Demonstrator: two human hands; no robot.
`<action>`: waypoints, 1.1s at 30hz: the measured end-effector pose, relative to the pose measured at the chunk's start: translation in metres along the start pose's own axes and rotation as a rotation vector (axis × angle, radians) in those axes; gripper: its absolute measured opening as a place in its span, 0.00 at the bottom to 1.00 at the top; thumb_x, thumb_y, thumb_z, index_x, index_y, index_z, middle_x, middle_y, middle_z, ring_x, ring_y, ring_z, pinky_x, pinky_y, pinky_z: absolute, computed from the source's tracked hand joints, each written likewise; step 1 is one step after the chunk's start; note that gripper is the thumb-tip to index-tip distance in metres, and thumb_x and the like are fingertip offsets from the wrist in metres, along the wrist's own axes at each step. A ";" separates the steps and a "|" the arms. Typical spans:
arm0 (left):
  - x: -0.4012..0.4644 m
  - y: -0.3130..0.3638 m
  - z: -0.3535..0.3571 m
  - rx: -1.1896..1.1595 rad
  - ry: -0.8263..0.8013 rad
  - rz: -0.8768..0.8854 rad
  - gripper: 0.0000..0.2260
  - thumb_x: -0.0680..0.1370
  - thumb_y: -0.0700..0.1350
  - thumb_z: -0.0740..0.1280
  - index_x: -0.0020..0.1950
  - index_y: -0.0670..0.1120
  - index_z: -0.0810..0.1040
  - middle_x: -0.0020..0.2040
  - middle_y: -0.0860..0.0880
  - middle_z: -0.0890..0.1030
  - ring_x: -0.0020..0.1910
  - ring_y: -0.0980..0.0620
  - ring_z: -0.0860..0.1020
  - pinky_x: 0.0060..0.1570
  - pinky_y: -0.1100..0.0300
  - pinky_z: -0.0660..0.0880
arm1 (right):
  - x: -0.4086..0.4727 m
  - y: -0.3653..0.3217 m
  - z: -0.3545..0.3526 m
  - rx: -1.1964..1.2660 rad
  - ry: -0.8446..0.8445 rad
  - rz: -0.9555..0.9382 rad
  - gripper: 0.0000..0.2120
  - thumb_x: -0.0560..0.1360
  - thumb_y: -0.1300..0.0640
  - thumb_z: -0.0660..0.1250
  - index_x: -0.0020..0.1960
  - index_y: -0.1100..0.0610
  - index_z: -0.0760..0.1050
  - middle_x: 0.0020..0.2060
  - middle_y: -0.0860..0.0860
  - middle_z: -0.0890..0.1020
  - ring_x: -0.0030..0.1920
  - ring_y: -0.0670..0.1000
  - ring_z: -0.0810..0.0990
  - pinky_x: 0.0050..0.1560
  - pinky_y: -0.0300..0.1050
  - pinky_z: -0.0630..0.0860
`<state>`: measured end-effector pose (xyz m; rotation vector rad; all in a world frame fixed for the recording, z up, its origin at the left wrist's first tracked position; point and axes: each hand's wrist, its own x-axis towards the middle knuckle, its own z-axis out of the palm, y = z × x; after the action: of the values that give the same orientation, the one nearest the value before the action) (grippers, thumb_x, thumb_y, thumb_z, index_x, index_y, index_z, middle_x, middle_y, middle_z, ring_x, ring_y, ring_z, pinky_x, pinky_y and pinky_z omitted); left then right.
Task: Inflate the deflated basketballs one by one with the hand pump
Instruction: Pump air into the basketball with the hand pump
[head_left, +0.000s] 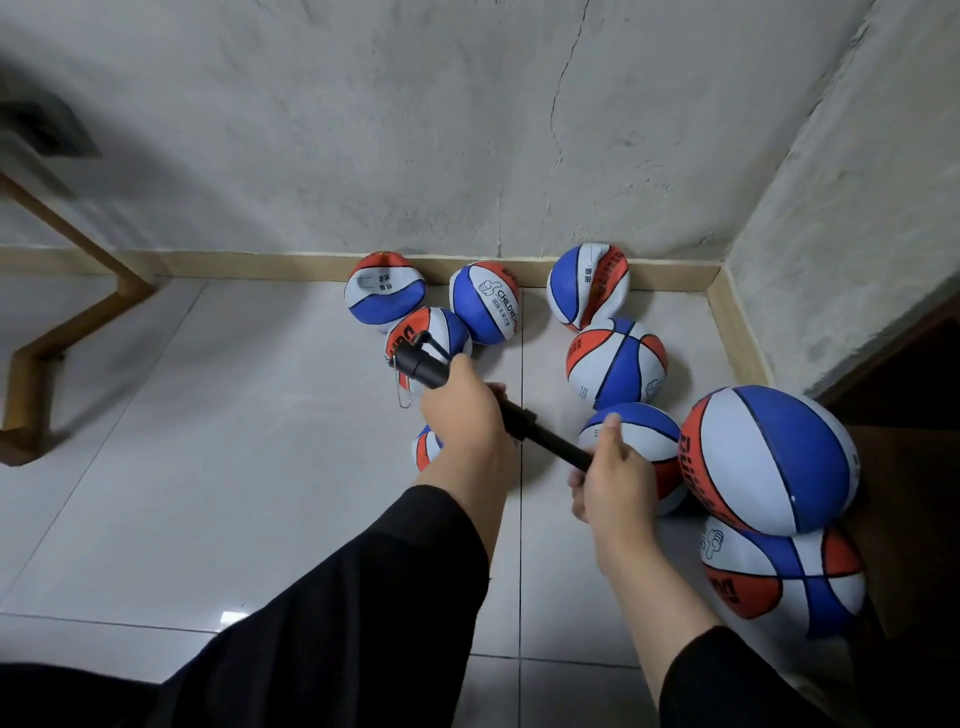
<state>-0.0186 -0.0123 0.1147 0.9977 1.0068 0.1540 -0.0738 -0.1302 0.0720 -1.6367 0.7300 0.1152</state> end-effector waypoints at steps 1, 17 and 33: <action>0.005 0.002 -0.001 -0.019 0.001 0.008 0.08 0.77 0.47 0.66 0.50 0.43 0.76 0.31 0.44 0.79 0.33 0.44 0.78 0.42 0.45 0.83 | 0.002 0.003 -0.006 0.027 0.010 0.038 0.31 0.84 0.38 0.53 0.45 0.64 0.77 0.29 0.56 0.77 0.26 0.53 0.72 0.25 0.42 0.69; -0.028 -0.027 0.005 -0.036 0.039 -0.021 0.11 0.77 0.45 0.63 0.53 0.40 0.77 0.31 0.46 0.78 0.29 0.49 0.75 0.29 0.60 0.74 | -0.012 -0.016 0.010 -0.188 -0.117 -0.104 0.31 0.81 0.32 0.50 0.48 0.56 0.77 0.44 0.57 0.84 0.45 0.59 0.84 0.50 0.58 0.83; -0.021 0.000 0.005 -0.024 0.073 0.007 0.13 0.81 0.49 0.64 0.59 0.42 0.78 0.35 0.46 0.81 0.27 0.54 0.76 0.23 0.64 0.74 | 0.008 -0.009 -0.021 0.042 -0.036 0.035 0.28 0.86 0.41 0.50 0.46 0.61 0.77 0.33 0.60 0.81 0.34 0.57 0.76 0.26 0.40 0.67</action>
<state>-0.0266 -0.0262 0.1284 0.9789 1.0662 0.2091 -0.0699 -0.1525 0.0806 -1.5783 0.7293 0.1524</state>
